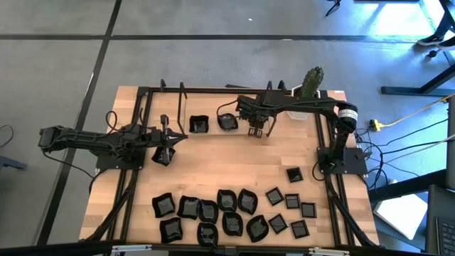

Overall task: Pick & Place Mini shaped plates
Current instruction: Stack the black square plate on top of the black square plate on the shelf

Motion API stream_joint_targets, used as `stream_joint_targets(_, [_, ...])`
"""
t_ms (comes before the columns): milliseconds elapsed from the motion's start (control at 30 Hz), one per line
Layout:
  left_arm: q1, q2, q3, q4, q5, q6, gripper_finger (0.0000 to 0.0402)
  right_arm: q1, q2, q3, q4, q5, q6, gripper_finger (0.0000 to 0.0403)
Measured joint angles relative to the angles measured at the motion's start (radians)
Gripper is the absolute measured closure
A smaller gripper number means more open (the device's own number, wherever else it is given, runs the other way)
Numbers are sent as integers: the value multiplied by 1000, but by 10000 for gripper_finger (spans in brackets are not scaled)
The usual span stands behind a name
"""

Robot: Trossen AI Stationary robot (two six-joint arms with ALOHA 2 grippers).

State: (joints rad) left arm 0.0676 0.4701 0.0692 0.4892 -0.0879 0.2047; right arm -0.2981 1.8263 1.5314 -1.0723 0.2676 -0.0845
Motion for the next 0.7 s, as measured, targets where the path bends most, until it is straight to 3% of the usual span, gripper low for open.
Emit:
stream_joint_targets(200, [0, 0, 0, 0, 0, 0, 396, 17, -1, 78, -50, -34, 35, 259])
stream_joint_targets(433, [0, 0, 0, 0, 0, -8, 396, 19, -1, 12, 35, -65, 34, 259])
stream_joint_targets(700, [0, 0, 0, 0, 0, 0, 396, 16, -1, -82, 76, 37, 13, 259])
